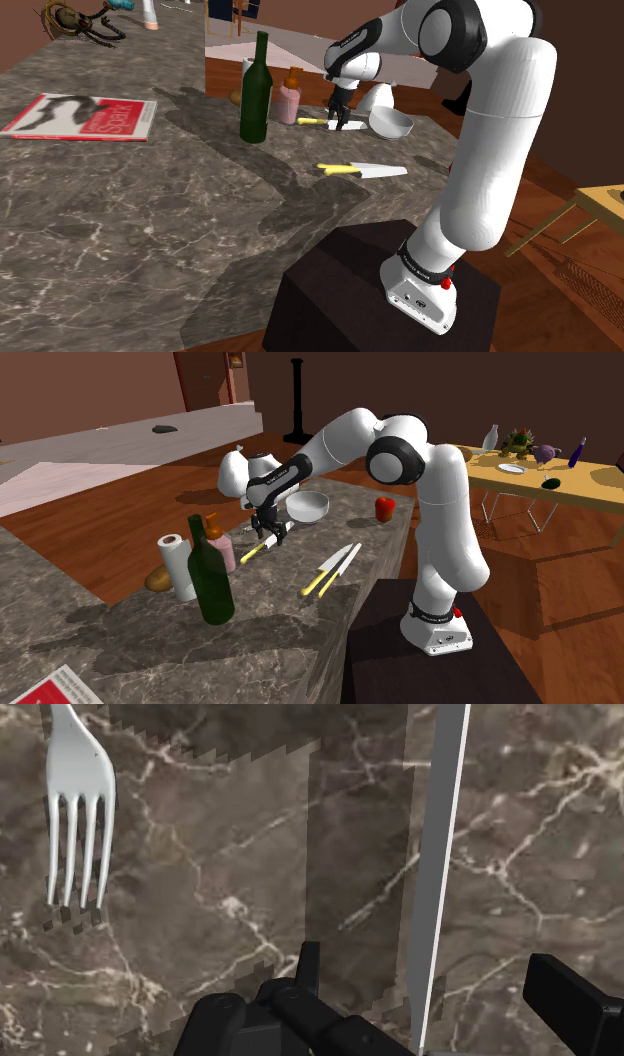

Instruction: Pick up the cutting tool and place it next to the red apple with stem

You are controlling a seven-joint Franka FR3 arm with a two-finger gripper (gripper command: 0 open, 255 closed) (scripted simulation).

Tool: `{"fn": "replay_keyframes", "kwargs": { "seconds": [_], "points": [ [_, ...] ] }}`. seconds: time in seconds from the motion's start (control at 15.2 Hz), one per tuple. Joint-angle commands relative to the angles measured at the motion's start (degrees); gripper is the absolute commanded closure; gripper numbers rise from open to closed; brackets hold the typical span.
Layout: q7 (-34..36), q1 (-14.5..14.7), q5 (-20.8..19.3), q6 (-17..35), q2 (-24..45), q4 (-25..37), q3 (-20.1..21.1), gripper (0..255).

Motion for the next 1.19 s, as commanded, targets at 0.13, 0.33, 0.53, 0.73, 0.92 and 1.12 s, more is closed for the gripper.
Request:
{"fn": "replay_keyframes", "kwargs": {
  "seconds": [0.13, 0.33, 0.53, 0.73, 0.92, 1.12],
  "points": [
    [0.0, 0.0, 0.0, 0.0, 0.0, 0.0, 0.0, 255],
    [0.0, 0.0, 0.0, 0.0, 0.0, 0.0, 0.0, 255],
    [0.0, 0.0, 0.0, 0.0, 0.0, 0.0, 0.0, 255],
    [0.23, 0.14, -0.36, -0.6, -0.46, 0.23, -0.17, 255],
    [0.89, 0.52, -1.4, -2.49, -1.78, 1.04, -0.65, 255],
    [1.52, 0.85, -2.38, -4.4, -3.02, 1.96, -1.05, 255]
  ]
}}
